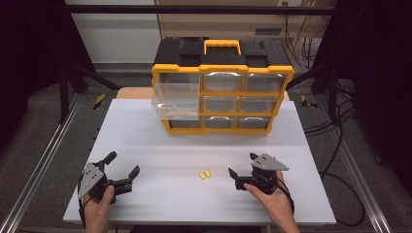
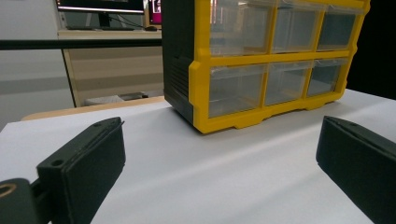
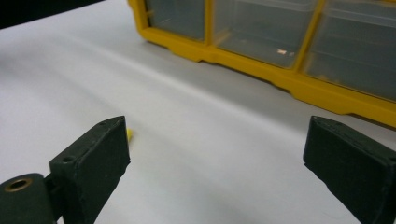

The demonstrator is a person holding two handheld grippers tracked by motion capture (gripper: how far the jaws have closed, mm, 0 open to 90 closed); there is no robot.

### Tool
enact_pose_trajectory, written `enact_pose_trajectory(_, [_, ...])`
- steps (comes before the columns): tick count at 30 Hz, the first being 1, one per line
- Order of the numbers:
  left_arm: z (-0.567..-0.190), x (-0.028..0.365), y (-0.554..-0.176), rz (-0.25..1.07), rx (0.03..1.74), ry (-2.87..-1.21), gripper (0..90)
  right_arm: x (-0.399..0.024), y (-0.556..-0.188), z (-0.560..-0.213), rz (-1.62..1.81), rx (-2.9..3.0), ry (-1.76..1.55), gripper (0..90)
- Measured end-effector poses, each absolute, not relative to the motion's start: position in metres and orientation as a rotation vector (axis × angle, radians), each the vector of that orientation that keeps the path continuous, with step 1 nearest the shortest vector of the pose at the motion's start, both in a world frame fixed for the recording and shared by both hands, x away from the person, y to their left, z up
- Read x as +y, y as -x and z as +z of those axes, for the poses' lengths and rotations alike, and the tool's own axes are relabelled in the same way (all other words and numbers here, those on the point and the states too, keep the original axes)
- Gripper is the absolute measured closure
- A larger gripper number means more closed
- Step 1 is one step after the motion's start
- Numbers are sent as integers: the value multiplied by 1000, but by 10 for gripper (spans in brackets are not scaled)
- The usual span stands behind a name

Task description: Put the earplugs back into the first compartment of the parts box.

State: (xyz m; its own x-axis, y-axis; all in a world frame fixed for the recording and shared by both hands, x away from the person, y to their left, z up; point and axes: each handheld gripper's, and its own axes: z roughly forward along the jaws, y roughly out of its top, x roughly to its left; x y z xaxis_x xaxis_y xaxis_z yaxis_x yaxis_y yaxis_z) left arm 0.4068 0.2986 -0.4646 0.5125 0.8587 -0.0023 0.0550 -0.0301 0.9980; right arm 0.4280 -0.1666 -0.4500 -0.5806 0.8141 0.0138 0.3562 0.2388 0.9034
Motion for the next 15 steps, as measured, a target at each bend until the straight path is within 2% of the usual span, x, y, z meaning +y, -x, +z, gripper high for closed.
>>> enact_pose_trajectory(15, [-464, 297, -407, 775, 825, -1478, 9, -118, -432, -439, 1227, 2248, -969, 81])
